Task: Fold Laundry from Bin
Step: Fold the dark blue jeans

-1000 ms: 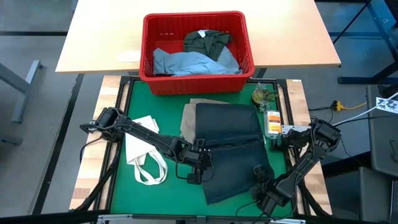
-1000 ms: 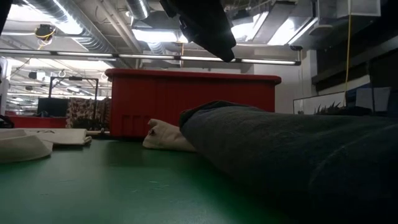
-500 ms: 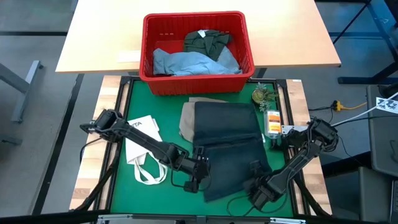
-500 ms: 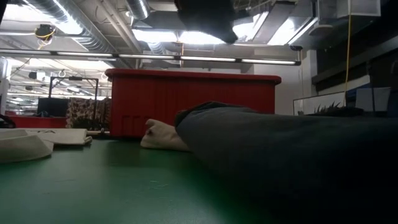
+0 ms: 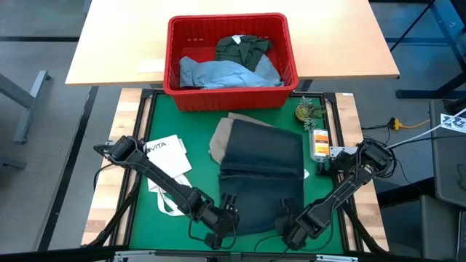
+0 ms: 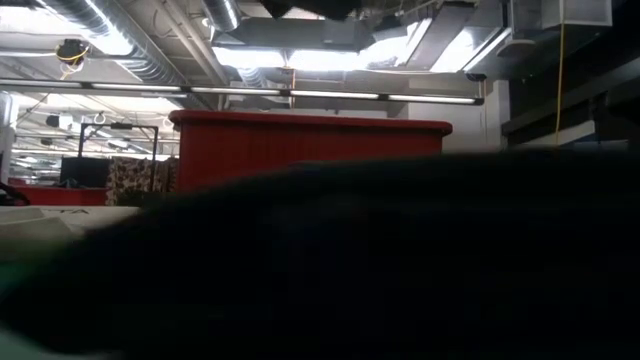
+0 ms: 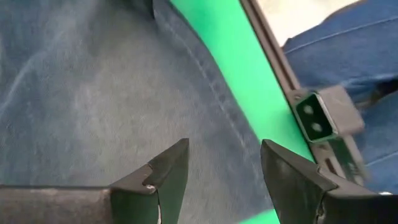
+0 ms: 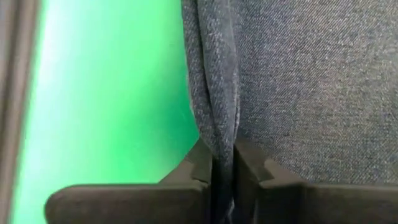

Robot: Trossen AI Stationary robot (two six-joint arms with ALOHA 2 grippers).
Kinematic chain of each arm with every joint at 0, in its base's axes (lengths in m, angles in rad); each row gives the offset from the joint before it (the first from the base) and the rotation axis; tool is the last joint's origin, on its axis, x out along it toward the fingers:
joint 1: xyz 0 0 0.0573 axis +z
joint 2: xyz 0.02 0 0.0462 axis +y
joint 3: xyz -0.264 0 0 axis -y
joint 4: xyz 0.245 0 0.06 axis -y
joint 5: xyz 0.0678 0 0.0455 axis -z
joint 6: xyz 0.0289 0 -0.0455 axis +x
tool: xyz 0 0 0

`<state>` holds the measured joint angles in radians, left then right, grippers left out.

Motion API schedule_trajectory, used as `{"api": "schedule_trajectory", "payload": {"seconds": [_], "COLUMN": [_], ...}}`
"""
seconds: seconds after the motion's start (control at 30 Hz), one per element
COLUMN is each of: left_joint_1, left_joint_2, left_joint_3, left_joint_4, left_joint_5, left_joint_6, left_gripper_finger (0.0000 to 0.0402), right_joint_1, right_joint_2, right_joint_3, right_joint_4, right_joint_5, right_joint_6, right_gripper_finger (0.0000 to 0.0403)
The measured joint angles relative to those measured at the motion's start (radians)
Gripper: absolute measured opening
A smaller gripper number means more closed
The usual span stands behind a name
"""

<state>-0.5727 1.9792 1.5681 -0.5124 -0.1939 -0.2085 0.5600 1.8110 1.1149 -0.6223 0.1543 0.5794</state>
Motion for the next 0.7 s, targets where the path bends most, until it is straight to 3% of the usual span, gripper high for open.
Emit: {"api": "schedule_trajectory", "payload": {"seconds": [0.2,0.5,0.7], "left_joint_1": [-0.051,-0.116,-0.135], "left_joint_2": [0.007,0.028,0.084], "left_joint_3": [0.000,-0.001,-0.002], "left_joint_4": [-0.032,-0.125,-0.123], "left_joint_5": [-0.003,-0.103,-0.085], "left_joint_6": [-0.055,-0.188,-0.209], "left_gripper_finger": [0.0192,0.0192,0.0192], "right_joint_1": [-0.057,-0.083,-0.083], "right_joint_2": [-0.002,-0.004,-0.004], "right_joint_3": [0.002,0.002,0.003], "right_joint_4": [0.122,0.130,0.129], "right_joint_5": [-0.037,-0.065,-0.068], "right_joint_6": [0.000,-0.001,-0.001], "right_gripper_finger": [0.0039,0.0032,0.0037]}}
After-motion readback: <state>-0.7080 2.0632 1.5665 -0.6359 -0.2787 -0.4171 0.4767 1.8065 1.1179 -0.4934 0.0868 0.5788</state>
